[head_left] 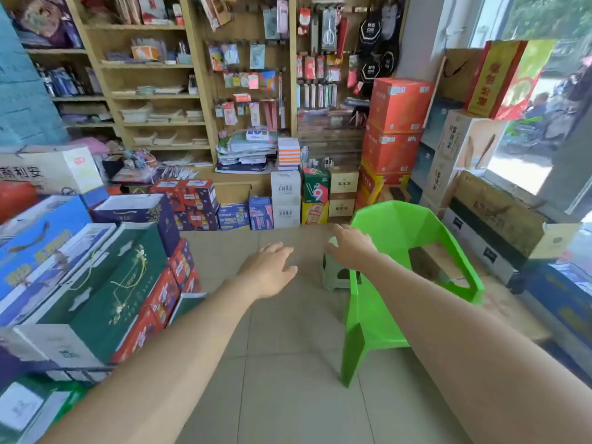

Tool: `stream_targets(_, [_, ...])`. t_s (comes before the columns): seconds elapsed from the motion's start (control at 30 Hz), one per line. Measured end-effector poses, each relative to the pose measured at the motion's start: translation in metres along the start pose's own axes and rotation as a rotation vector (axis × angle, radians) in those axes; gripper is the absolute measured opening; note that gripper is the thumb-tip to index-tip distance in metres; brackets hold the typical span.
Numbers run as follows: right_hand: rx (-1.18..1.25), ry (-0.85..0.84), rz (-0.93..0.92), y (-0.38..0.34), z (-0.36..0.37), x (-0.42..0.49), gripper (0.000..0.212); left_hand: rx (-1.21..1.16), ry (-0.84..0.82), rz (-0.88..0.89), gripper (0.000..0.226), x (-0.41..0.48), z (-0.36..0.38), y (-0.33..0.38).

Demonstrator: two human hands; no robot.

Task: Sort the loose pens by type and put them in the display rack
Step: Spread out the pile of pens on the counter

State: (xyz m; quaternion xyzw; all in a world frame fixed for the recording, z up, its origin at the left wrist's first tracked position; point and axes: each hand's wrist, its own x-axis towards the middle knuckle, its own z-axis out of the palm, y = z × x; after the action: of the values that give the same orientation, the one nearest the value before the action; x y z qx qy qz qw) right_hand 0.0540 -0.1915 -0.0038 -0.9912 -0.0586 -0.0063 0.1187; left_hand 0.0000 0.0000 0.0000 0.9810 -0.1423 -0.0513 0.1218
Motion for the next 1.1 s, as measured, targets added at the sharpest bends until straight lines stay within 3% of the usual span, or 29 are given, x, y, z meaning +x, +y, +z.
stream_targets(0.43, [-0.051,-0.131,-0.040,0.028,0.035,0.291,0.053,-0.007,-0.057,-0.109,0.056,0.264,-0.010,-0.099])
stream_targets(1.1, [-0.071,-0.155,-0.052,-0.037,0.081,0.773,0.051,-0.029,-0.090,-0.092,0.055,0.690,-0.086,-0.349])
